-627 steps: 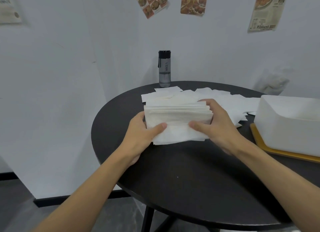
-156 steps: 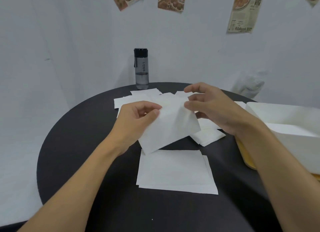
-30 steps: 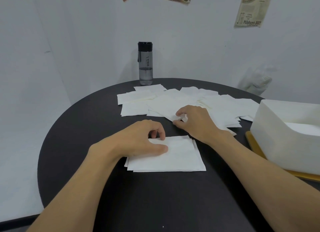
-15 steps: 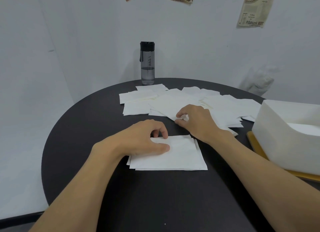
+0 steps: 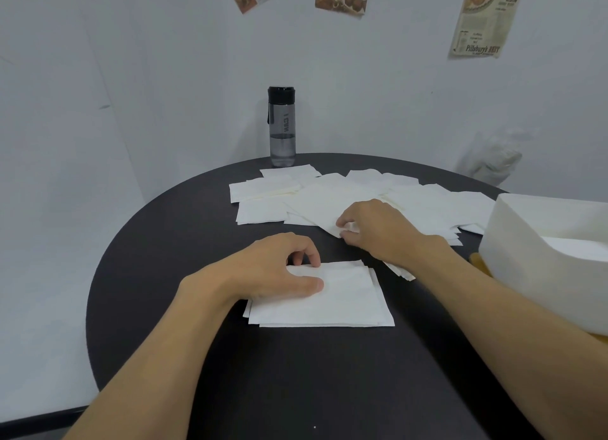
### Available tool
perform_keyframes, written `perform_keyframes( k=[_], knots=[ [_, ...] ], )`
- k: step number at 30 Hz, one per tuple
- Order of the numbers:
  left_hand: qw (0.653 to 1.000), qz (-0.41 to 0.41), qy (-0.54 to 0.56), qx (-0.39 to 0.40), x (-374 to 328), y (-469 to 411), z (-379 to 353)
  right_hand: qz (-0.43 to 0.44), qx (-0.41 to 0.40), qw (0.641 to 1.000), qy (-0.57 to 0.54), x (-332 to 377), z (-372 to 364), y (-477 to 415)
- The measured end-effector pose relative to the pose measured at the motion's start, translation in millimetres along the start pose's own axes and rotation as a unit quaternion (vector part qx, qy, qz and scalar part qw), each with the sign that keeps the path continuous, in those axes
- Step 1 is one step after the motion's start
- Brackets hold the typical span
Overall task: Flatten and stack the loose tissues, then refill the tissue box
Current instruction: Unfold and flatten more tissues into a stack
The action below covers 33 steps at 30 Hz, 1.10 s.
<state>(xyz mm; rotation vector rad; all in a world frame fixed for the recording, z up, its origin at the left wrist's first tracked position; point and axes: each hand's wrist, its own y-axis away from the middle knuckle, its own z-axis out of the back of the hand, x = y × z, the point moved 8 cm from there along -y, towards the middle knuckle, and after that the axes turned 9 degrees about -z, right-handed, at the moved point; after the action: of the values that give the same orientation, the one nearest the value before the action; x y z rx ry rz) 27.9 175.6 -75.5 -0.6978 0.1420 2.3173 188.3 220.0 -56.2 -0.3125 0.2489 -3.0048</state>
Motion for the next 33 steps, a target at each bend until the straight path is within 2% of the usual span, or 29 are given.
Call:
perform_keyframes(
  k=[8, 13, 17, 21, 24, 27, 29, 33],
  knots=[
    [1.000, 0.002, -0.001, 0.006, 0.5, -0.3, -0.3, 0.008, 0.010, 1.000, 0.026, 1.1, -1.3, -5.1],
    [1.000, -0.003, -0.002, 0.002, 0.0, -0.1, 0.0, 0.000, -0.048, 0.995, 0.086, 8.7, 2.7, -5.2],
    [1.000, -0.005, 0.007, -0.006, 0.3, 0.7, -0.2, -0.027, -0.154, 0.987, -0.038, 3.1, 26.2, 0.3],
    [0.993, 0.003, 0.049, -0.108, 3.6, -1.3, 11.5, -0.035, -0.222, 0.955, -0.193, -5.6, 51.3, 8.9],
    [0.969, 0.025, 0.030, -0.243, 9.6, 4.9, 35.5, -0.042, -0.214, 0.925, -0.311, -6.9, 64.9, 19.3],
    [0.925, 0.041, 0.055, -0.373, 8.6, 18.1, 58.3, -0.036, -0.194, 0.890, -0.411, -9.0, 73.6, 31.9],
    [0.904, 0.056, 0.124, -0.405, 8.2, 21.2, 63.3, -0.032, -0.178, 0.867, -0.465, -10.8, 75.0, 38.9],
    [0.880, 0.063, 0.274, -0.382, 11.9, 15.7, 58.4, -0.058, -0.156, 0.817, -0.552, -23.1, 62.9, 43.3]
  ],
)
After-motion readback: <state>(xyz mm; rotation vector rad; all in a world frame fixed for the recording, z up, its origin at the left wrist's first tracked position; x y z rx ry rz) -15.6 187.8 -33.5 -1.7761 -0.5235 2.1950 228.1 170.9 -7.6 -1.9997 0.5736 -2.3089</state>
